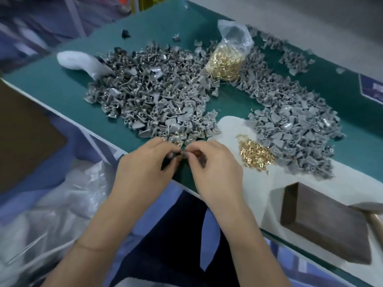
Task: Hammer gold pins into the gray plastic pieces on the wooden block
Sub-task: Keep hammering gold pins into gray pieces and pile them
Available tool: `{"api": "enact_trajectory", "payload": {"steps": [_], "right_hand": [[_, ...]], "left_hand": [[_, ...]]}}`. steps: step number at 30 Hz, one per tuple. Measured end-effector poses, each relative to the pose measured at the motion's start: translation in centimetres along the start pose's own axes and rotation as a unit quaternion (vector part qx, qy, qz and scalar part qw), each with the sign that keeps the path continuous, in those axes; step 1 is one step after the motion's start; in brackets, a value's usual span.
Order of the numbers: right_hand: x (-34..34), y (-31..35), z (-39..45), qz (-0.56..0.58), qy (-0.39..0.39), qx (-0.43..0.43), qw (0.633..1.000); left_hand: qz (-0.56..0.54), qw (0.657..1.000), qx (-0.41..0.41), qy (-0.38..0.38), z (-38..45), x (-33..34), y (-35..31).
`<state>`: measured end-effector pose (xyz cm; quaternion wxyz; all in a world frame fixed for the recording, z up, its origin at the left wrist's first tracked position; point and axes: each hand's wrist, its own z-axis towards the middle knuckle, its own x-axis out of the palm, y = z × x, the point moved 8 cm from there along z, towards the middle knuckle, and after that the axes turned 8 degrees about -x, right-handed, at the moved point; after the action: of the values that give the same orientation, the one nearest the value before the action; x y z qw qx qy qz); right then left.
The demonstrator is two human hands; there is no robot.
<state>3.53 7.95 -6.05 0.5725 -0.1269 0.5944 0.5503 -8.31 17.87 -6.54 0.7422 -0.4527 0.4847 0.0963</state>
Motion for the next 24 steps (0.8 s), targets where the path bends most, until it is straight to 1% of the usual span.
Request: {"api": "enact_trajectory", "payload": {"steps": [2, 7, 8, 10, 11, 13, 15, 17, 19, 21, 23, 24], "right_hand": [[0.2, -0.1, 0.4, -0.012, -0.013, 0.011, 1.000], [0.3, -0.2, 1.2, -0.020, -0.041, 0.021, 0.999], [0.2, -0.1, 1.2, -0.006, -0.047, 0.019, 0.999], [-0.4, -0.1, 0.8, 0.063, -0.062, 0.016, 0.996], [-1.1, -0.2, 0.6, 0.094, -0.072, 0.015, 0.993], [-3.2, -0.6, 0.0, 0.108, -0.091, 0.009, 0.990], [-6.1, -1.4, -0.8, 0.086, -0.119, 0.006, 0.989], [-9.3, -2.9, -1.8, 0.034, -0.151, 0.013, 0.988], [-12.5, -5.3, -2.9, -0.045, -0.173, 0.047, 0.983], [-15.2, -8.5, -4.2, -0.110, -0.184, 0.112, 0.970], [-17.1, -12.1, -5.8, -0.142, -0.197, 0.185, 0.952], [-17.8, -13.6, -6.5, -0.138, -0.212, 0.216, 0.943]], "left_hand": [[0.001, 1.000, -0.013, 0.004, 0.1, 0.0, 0.4], [-0.034, 0.999, -0.019, -0.009, 0.0, -0.1, 0.0], [-0.037, 0.999, -0.017, -0.015, 0.0, -0.2, -0.2], [-0.056, 0.998, -0.005, -0.021, -0.1, -0.1, -0.9], [-0.072, 0.997, 0.005, -0.023, -0.2, 0.0, -1.4], [-0.099, 0.994, 0.035, -0.023, -0.3, 0.4, -2.9], [-0.124, 0.991, 0.052, -0.001, -0.2, 1.2, -4.5], [-0.132, 0.989, 0.061, 0.035, 0.0, 2.5, -6.3], [-0.135, 0.985, 0.087, 0.061, 0.0, 3.9, -8.6], [-0.159, 0.976, 0.116, 0.095, -0.3, 5.3, -11.1], [-0.183, 0.964, 0.144, 0.126, -0.5, 6.5, -13.6], [-0.184, 0.961, 0.154, 0.135, -0.5, 7.1, -14.8]]}}
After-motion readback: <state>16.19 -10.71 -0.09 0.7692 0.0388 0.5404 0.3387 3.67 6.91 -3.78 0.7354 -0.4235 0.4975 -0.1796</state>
